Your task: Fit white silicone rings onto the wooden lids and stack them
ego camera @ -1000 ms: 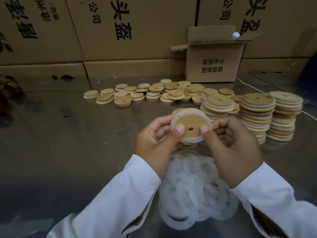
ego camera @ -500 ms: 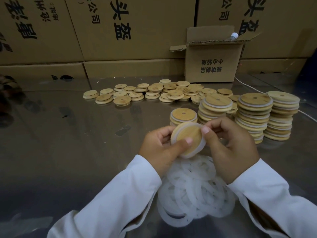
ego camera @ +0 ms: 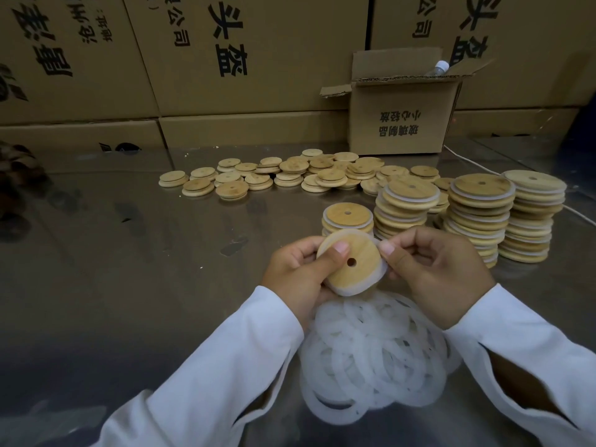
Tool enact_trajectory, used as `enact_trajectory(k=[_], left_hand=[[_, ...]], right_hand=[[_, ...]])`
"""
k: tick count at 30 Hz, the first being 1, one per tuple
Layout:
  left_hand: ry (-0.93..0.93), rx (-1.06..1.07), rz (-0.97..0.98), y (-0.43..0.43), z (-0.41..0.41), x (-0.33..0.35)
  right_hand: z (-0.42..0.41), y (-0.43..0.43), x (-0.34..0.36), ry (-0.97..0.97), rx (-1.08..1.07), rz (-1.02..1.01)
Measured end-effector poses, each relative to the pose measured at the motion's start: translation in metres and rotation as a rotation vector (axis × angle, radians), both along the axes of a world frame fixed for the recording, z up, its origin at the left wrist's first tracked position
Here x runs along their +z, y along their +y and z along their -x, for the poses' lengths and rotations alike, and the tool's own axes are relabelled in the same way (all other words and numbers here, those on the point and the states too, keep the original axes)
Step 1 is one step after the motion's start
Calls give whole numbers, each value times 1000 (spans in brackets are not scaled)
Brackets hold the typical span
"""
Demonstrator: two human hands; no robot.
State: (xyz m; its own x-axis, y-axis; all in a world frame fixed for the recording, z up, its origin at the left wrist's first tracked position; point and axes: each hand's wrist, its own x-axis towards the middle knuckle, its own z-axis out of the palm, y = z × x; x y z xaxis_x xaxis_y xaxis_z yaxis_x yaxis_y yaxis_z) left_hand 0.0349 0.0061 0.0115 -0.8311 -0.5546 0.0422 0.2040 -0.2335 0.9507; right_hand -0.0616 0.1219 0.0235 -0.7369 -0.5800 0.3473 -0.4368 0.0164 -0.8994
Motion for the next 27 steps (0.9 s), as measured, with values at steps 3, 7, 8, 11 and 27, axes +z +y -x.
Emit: enact_trajectory(k=[3, 7, 8, 11, 27], left_hand=[[10, -3, 20, -2, -1, 1], [45, 2, 54, -3, -2, 1], [48, 9, 67, -2, -2, 0], [53, 33, 71, 1, -1, -3], [32, 76, 149, 1, 1, -6]], right_hand=[[-3, 0, 1, -10, 17, 24], [-6, 0, 3, -49, 48, 96], [-6, 0, 4, -56, 48, 117], [-7, 0, 5, -65, 24, 161], [-12, -1, -2, 262, -130, 78]])
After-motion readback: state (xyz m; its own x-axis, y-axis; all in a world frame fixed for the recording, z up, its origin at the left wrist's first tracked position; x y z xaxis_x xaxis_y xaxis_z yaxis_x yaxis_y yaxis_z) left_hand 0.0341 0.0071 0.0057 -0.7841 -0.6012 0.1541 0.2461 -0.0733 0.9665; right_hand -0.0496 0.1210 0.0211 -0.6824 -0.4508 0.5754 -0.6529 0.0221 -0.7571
